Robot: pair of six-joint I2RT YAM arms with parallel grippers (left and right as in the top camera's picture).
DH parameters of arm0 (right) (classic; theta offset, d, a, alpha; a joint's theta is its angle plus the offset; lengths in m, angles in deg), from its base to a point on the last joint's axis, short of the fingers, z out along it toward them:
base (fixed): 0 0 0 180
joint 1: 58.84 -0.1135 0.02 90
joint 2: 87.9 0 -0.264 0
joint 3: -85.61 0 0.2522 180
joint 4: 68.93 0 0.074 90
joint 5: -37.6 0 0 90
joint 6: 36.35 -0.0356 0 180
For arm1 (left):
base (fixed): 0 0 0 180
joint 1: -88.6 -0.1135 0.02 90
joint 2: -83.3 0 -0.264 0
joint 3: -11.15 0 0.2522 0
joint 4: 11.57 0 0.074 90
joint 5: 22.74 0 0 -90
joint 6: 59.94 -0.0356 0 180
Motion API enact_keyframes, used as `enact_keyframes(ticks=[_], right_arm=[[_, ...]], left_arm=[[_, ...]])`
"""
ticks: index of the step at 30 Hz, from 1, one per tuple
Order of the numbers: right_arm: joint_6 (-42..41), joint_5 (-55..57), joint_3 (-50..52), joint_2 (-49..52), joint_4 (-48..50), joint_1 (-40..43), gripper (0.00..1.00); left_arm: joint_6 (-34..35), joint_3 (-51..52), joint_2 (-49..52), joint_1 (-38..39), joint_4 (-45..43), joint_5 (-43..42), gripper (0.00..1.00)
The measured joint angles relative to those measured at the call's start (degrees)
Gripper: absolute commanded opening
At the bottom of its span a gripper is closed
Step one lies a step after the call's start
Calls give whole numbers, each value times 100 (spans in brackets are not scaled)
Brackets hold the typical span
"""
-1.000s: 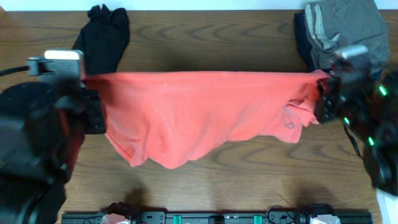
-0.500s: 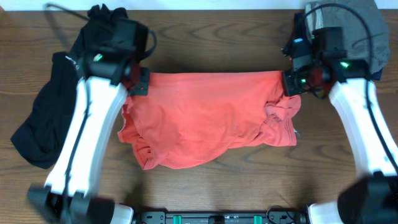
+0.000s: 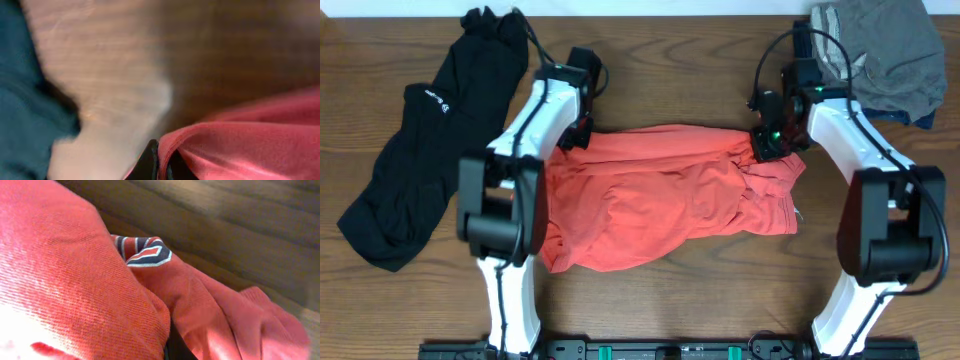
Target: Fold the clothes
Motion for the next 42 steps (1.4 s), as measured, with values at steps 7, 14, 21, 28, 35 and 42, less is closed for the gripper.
enact_keyframes(ticks=[7,14,21,28,35,42], right_arm=[[17,-144,0,118,417,0,10],[-7,-262,0,120,651,0,28],[-2,-282,0,120,658,0,35],[-4,-323,0,120,645,0,36],[-4,-345,0,120,608,0,37],[-4,-365,0,120,608,0,37]], left_arm=[[-138,22,229,-315,-1316,-7,6],[-197,-15,225,-706,-1764,26,98],[-160,-20,-168,-748,-1285,-118,98],[332,-133,-1091,-739,-815,-588,98],[1443,63,-1069,-754,-597,-748,89],[2378,577,-1056,-1056,-1086,-1106,70]])
